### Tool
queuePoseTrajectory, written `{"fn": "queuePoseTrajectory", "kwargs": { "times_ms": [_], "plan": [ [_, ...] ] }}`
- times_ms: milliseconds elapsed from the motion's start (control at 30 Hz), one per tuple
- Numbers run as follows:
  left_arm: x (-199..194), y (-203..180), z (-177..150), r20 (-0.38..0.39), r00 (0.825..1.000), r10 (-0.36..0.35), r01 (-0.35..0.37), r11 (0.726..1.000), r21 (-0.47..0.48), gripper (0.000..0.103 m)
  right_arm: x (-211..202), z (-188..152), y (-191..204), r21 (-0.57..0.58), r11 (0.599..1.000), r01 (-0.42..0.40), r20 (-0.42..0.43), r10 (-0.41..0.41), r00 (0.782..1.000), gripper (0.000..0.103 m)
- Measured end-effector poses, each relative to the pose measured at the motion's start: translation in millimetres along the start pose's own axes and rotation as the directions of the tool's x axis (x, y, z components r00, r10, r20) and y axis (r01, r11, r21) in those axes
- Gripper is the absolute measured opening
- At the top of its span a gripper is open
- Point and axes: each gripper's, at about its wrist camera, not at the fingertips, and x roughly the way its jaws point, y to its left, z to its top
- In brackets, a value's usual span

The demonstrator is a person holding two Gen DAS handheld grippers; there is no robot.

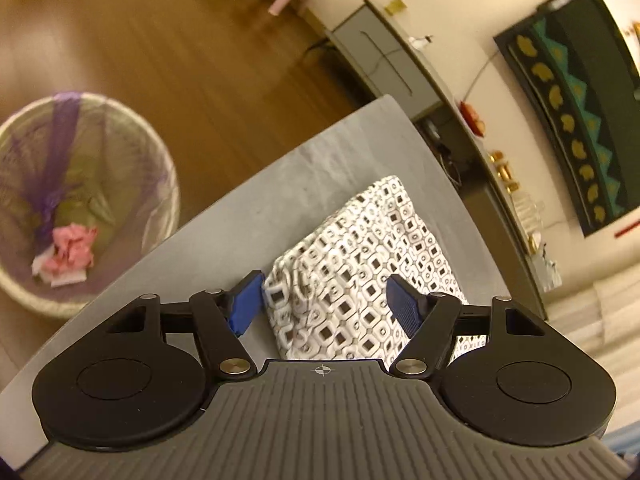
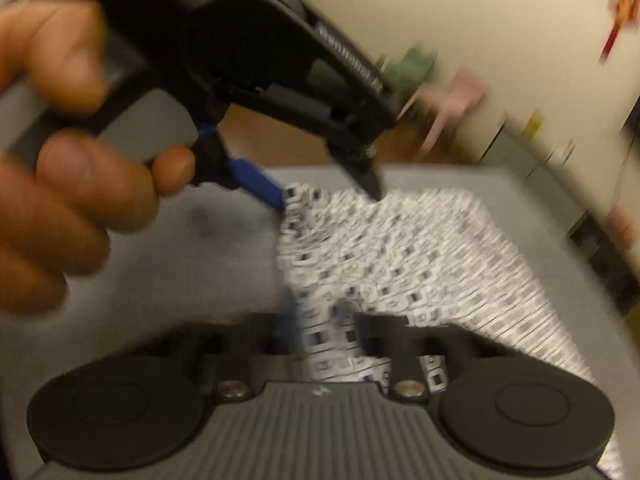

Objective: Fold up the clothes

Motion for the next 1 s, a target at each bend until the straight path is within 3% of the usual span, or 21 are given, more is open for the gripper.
{"fn": "queuePoseTrajectory", "kwargs": {
  "times_ms": [33, 67, 167, 267, 333, 400, 467, 567, 633, 667, 767, 833, 900, 1000],
  "plan": [
    [1, -3, 0, 0.001, 1.0, 0.004, -0.004, 1.0, 0.019, 0.029, -1, -2, -4, 0.021, 1.0, -0.015, -0.001, 0.015, 1.0, 0.007],
    [2, -6, 0, 0.002, 1.0, 0.009, -0.009, 0.999, 0.037, 0.004, -2, -4, -6, 0.024, 0.999, -0.025, 0.003, 0.025, 1.0, 0.007],
    [6, -16, 0, 0.006, 1.0, 0.021, -0.022, 0.995, 0.093, 0.0, -7, -7, -17, 0.075, 0.995, -0.073, 0.011, 0.073, 0.997, 0.015],
    [-2, -19, 1, 0.032, 0.999, 0.0, -0.003, 0.996, 0.091, 0.0, -43, -17, -49, 0.252, 0.959, -0.128, 0.09, 0.108, 0.99, 0.035],
    [-10, -23, 0, 0.058, 0.998, -0.012, 0.006, 0.994, 0.11, 0.0, -64, -30, -82, 0.411, 0.9, -0.148, 0.146, 0.095, 0.985, 0.035],
    [-16, -34, -3, 0.08, 0.996, -0.027, 0.014, 0.988, 0.155, 0.0, -60, -38, -113, 0.518, 0.852, -0.073, 0.099, 0.025, 0.995, 0.03],
    [-20, -45, -7, 0.099, 0.994, -0.044, 0.023, 0.978, 0.206, 0.0, -40, -45, -133, 0.538, 0.842, 0.046, -0.024, -0.039, 0.999, 0.022],
    [-32, -61, -20, 0.13, 0.986, -0.101, 0.061, 0.958, 0.281, 0.0, -18, -52, -144, 0.485, 0.872, 0.062, -0.083, -0.025, 0.996, 0.021],
    [-38, -74, -34, 0.144, 0.981, -0.128, 0.07, 0.934, 0.35, 0.0, -14, -46, -154, 0.502, 0.865, 0.004, -0.104, 0.056, 0.993, 0.032],
    [-38, -80, -41, 0.138, 0.982, -0.128, 0.067, 0.923, 0.379, 0.0, -13, -41, -163, 0.54, 0.841, -0.034, -0.104, 0.107, 0.989, 0.038],
    [-35, -99, -64, 0.116, 0.986, -0.118, 0.05, 0.88, 0.472, 0.0, -21, -27, -195, 0.599, 0.801, -0.023, -0.086, 0.092, 0.992, 0.041],
    [-32, -109, -76, 0.11, 0.988, -0.112, 0.038, 0.849, 0.528, 0.0, -24, -3, -200, 0.575, 0.815, -0.077, -0.056, 0.133, 0.99, 0.056],
    [-28, -118, -85, 0.102, 0.989, -0.109, 0.032, 0.821, 0.569, 0.0, -26, 21, -205, 0.548, 0.826, -0.13, -0.027, 0.173, 0.984, 0.079],
    [-22, -128, -100, 0.087, 0.99, -0.109, 0.031, 0.782, 0.622, 0.0, -14, 63, -181, 0.435, 0.881, -0.184, -0.073, 0.238, 0.968, 0.085]
  ]
}}
